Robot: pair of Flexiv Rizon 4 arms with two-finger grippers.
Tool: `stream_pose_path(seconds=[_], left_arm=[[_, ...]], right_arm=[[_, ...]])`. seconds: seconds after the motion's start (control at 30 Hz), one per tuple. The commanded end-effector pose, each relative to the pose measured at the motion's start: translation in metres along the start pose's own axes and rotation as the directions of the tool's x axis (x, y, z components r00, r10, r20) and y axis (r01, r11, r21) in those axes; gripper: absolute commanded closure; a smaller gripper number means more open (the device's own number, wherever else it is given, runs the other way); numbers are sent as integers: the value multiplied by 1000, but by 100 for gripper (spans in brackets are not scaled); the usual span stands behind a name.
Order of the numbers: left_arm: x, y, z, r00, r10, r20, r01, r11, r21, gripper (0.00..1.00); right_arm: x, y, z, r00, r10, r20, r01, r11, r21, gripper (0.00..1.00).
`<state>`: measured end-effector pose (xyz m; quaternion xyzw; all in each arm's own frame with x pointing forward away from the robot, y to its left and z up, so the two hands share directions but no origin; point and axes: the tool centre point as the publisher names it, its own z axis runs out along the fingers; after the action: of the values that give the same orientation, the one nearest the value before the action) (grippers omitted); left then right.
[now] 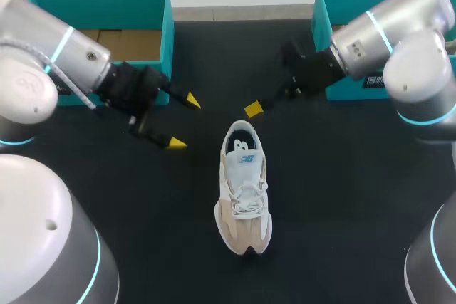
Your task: Take the shoe out of the shoebox, open the shoe tongue, remove and reinsert the insole, then place the shoe into the shoebox
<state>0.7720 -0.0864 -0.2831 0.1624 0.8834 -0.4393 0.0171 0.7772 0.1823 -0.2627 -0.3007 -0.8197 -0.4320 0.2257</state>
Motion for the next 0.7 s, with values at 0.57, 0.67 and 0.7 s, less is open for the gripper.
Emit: stream_pose_path(seconds=[0.57, 0.67, 0.7], left_arm=[[-21, -8, -88, 996, 86, 36, -82, 993, -90, 0], [-21, -8, -88, 996, 86, 36, -82, 993, -90, 0], [-21, -8, -88, 996, 86, 36, -82, 993, -90, 0]], right_arm=[[22, -9, 3, 809, 180, 560, -252, 966, 53, 100], [22, -9, 3, 809, 180, 560, -252, 966, 53, 100], [22, -9, 3, 809, 180, 560, -252, 966, 53, 100]])
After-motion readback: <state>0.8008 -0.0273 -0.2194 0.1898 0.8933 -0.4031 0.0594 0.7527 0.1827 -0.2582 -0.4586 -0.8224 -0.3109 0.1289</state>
